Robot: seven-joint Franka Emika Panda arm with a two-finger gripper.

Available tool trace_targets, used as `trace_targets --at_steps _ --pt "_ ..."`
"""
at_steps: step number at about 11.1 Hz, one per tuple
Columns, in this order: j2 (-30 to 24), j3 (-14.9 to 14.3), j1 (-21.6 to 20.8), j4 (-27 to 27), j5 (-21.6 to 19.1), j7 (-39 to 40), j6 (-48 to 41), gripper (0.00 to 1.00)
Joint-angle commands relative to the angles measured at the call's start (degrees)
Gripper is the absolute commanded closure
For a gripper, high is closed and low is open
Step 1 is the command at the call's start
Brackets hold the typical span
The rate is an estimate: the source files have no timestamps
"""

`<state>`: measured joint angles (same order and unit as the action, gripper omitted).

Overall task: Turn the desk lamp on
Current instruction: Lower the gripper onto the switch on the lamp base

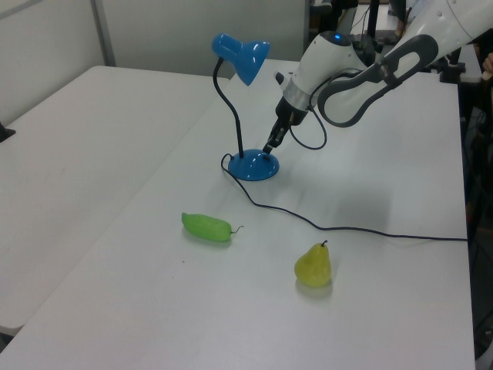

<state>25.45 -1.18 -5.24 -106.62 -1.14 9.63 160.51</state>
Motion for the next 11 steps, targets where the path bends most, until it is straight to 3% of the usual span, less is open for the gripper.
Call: trace_targets --at_steps 1,11 --pt "0.83 0.12 -0.03 0.45 0.00 0.48 1.56 1.00" --pt "2.23 0.12 -0.12 0.45 -0.18 0.48 3.94 1.00"
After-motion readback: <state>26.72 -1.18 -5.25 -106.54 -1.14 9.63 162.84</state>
